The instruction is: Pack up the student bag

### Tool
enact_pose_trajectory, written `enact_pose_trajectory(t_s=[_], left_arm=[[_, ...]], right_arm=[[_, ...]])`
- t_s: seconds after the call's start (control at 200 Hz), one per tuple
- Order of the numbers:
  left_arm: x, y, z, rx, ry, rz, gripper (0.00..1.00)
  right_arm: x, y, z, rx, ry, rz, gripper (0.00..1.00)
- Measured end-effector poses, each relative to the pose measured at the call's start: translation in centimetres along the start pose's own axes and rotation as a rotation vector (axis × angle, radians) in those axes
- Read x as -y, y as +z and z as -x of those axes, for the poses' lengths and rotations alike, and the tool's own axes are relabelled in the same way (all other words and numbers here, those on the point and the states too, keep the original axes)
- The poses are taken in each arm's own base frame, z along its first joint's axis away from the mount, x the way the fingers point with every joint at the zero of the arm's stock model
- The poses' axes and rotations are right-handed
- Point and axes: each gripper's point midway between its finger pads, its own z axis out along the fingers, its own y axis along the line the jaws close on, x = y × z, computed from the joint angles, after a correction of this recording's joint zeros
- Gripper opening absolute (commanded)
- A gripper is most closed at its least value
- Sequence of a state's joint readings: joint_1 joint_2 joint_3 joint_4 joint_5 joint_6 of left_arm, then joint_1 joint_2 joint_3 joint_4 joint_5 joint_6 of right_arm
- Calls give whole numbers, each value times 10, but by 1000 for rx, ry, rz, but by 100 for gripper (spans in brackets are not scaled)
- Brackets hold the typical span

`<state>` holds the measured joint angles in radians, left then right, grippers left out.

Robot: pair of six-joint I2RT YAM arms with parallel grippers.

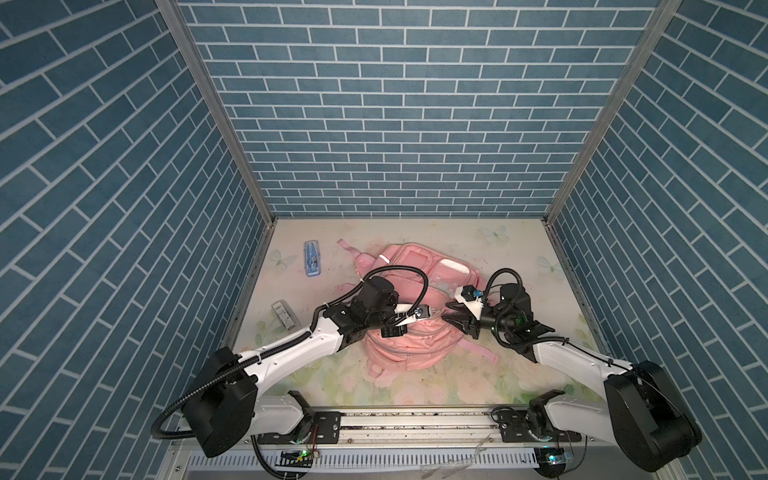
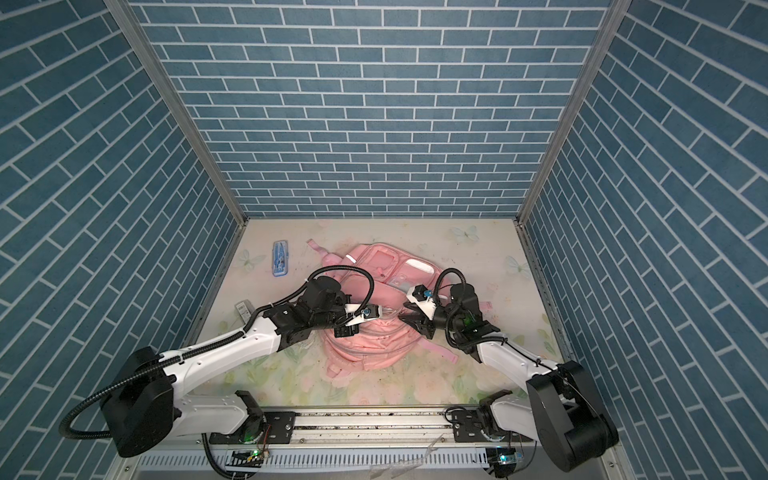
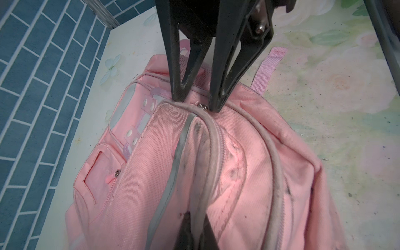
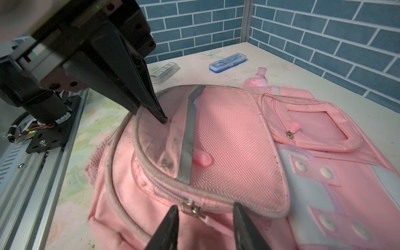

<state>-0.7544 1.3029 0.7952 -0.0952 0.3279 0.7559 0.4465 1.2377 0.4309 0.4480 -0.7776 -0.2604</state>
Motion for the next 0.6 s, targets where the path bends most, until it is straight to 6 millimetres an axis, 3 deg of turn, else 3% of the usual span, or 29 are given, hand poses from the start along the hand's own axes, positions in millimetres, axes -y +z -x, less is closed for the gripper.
enact_pose_trajectory(t_s=[0.295, 0.6], left_arm=[[0, -3, -1, 11, 0, -1, 0], [-1, -4, 0, 23, -7, -8, 0]], right_arm=[[8, 5, -12, -5, -20, -46, 48], [9, 9, -19, -11, -16, -38, 43]])
